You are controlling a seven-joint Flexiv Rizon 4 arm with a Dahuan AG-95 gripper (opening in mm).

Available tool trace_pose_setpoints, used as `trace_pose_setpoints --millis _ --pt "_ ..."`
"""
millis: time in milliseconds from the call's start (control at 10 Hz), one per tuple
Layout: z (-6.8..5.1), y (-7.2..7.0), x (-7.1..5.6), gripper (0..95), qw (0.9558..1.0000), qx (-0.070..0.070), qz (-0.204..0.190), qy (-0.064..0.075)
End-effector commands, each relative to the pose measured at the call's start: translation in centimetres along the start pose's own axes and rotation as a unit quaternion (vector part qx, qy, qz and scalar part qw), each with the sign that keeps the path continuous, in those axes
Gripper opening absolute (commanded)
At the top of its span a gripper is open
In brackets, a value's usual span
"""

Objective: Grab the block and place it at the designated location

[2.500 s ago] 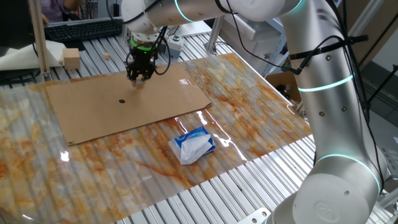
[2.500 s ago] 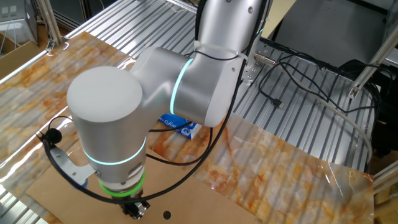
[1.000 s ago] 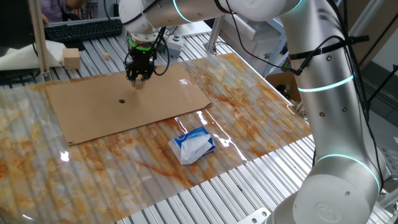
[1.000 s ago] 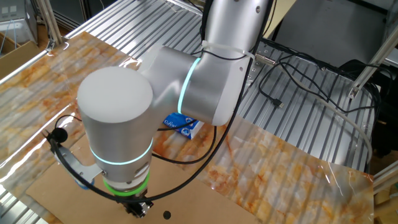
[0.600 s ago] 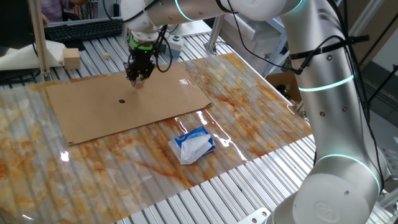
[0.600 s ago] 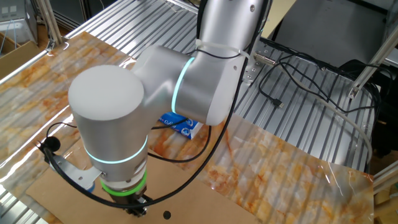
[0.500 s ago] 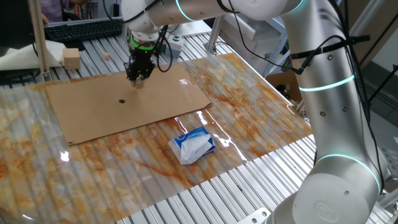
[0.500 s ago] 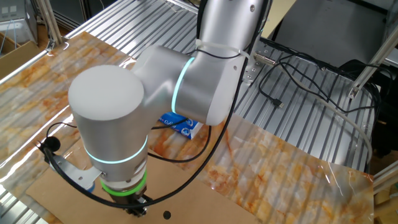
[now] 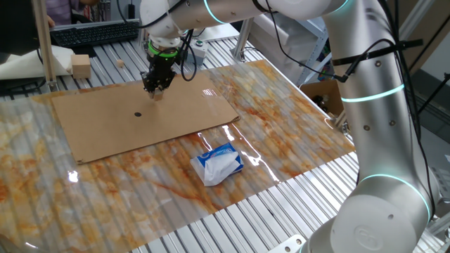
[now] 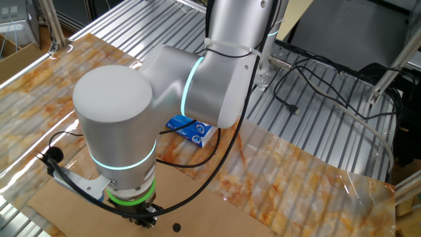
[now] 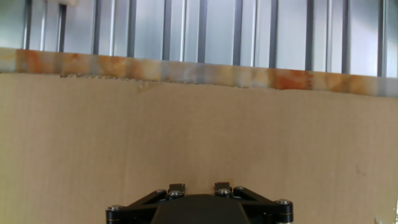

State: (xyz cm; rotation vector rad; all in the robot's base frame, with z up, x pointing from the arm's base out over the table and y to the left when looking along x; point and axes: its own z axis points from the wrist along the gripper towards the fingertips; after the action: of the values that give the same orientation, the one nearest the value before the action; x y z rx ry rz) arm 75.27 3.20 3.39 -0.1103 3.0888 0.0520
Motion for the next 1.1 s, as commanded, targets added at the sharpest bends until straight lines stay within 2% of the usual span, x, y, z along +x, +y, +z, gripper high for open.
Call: trace_pose_setpoints --millis 100,200,700,800,1100 --pt "-0.05 -0.06 0.13 0.0 1.0000 0.001 0.000 -0.001" --pt "-0.05 -0.06 0.13 19.0 1.0000 0.002 0.002 -0.002" --pt "-0.07 0.04 0.13 19.0 0.9998 0.006 -0.018 -0.005" --pt "-0.07 0.04 0.13 0.0 0.9997 0.006 -0.024 -0.007" --pt "-0.08 0.10 0.15 0.0 0.9997 0.007 -0.023 -0.010"
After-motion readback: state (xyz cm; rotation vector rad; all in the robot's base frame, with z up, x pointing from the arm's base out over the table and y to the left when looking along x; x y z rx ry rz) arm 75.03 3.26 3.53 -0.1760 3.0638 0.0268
